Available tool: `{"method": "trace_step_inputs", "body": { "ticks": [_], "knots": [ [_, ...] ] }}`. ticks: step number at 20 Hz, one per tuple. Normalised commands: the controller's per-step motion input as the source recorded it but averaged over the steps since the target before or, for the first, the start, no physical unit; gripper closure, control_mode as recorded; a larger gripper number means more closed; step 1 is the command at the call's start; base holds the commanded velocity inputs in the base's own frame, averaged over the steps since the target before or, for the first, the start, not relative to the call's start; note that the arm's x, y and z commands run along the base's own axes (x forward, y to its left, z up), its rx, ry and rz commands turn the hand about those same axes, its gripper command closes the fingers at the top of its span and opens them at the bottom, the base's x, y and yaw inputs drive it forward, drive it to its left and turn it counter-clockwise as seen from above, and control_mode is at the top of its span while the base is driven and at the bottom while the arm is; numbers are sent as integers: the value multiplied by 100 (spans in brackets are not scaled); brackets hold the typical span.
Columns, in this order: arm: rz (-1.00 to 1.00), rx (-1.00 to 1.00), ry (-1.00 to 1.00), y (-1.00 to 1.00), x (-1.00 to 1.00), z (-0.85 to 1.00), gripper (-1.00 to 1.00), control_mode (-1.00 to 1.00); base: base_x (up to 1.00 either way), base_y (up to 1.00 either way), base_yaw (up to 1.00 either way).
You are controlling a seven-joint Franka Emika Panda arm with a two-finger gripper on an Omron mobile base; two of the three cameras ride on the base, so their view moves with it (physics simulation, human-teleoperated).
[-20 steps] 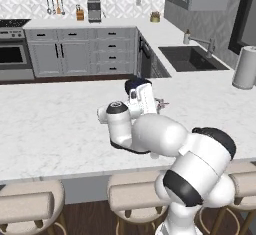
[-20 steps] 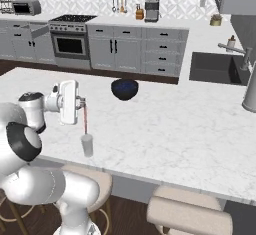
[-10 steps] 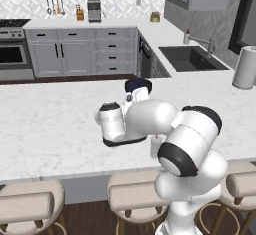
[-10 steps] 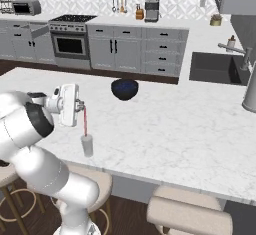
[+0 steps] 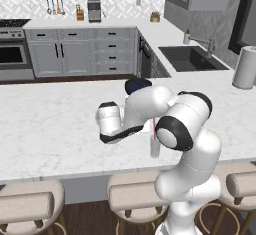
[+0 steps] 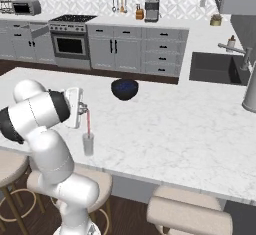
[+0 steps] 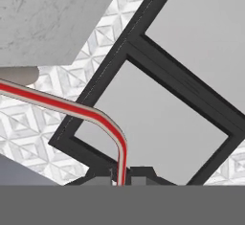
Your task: Take a straw from the drawer in front and place it inside the glass cup on the dining counter.
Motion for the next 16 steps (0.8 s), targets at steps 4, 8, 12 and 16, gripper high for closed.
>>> {"method": "trace_step_inputs", "body": {
  "ticks": [4, 8, 12, 16],
  "knots": [
    [-5, -4, 0, 1, 33, -23, 100, -100, 0, 0, 0],
    [-5, -4, 0, 4, 13, -22, 100, -100, 0, 0, 0],
    [-5, -1, 0, 4, -26, -20, 100, -100, 0, 0, 0],
    [-8, 0, 0, 0, -49, -21, 100, -100, 0, 0, 0]
  ]
}}
